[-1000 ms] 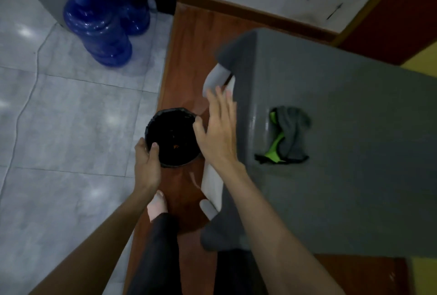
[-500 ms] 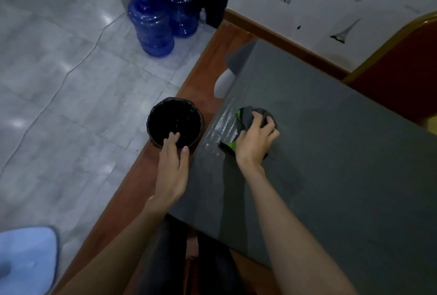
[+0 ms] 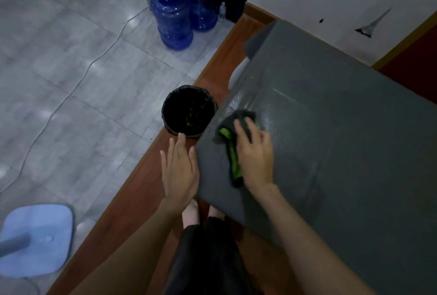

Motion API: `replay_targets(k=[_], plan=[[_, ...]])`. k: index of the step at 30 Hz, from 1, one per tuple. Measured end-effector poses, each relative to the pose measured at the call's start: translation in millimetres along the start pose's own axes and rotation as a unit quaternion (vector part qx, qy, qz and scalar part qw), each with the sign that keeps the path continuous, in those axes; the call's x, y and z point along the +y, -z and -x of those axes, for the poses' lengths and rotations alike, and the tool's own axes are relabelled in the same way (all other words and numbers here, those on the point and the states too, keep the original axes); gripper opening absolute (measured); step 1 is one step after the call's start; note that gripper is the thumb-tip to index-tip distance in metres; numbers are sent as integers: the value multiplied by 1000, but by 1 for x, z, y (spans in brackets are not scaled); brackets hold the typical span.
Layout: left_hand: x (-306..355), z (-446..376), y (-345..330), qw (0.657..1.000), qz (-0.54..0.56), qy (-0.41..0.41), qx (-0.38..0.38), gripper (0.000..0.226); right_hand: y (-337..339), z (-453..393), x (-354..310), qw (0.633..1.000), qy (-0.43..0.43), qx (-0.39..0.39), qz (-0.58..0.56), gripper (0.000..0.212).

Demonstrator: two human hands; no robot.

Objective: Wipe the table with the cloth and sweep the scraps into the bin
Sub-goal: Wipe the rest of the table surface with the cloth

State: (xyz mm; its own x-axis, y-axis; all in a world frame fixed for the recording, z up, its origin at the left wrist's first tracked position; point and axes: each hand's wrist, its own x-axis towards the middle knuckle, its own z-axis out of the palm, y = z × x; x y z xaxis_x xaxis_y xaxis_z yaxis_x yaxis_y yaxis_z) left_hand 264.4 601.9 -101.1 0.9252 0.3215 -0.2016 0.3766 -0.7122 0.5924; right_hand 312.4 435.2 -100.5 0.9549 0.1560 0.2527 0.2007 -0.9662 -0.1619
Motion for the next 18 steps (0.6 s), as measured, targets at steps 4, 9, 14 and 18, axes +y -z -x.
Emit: replay_targets(k=[4, 9, 14, 18], plan=[[-1, 3, 1, 999, -23, -26, 8, 53, 14, 20, 32, 991, -134, 14, -13, 34], [-21, 24, 5, 967, -164, -188, -57, 62, 10, 11, 2, 980, -189, -57, 13, 43], [-47, 30, 11, 954, -171, -225, -98, 84, 15, 13, -26, 986, -154, 28, -55, 37], [-54, 33, 12, 951, -185, -218, -119, 92, 9, 38, -43, 998, 39, -41, -34, 39]])
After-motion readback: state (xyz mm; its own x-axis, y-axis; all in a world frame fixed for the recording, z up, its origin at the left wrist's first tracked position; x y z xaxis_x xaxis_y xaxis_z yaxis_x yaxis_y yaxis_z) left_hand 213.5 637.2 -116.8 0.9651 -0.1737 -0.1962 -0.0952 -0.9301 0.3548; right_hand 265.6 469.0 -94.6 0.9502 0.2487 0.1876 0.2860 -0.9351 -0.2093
